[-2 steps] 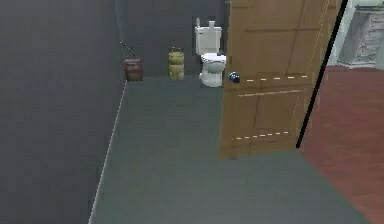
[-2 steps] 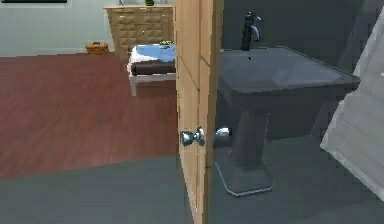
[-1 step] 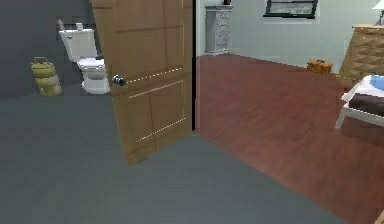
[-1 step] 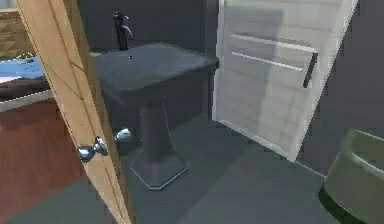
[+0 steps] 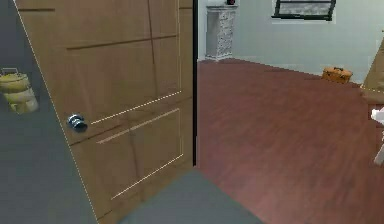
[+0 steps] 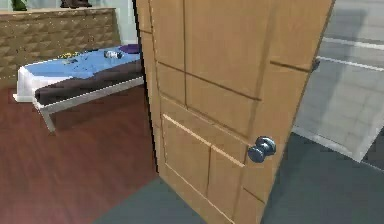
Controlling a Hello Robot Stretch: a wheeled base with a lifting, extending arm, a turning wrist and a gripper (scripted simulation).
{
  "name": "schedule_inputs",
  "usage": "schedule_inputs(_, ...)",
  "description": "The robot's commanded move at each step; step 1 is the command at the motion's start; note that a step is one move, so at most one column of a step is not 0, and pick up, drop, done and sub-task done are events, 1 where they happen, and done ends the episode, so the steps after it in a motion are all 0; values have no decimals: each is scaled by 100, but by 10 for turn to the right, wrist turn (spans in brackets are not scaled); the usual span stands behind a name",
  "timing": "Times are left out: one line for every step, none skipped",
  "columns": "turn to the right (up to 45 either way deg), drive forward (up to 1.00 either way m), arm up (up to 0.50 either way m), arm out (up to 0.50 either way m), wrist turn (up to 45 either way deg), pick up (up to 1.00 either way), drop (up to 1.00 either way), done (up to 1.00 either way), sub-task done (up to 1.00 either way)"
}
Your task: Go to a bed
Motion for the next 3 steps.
schedule_inputs(450,0,0,0,0,0,0,0,0)
schedule_inputs(0,100,0,0,0,0,0,0,0)
schedule_inputs(30,0,0,0,0,0,0,0,0)
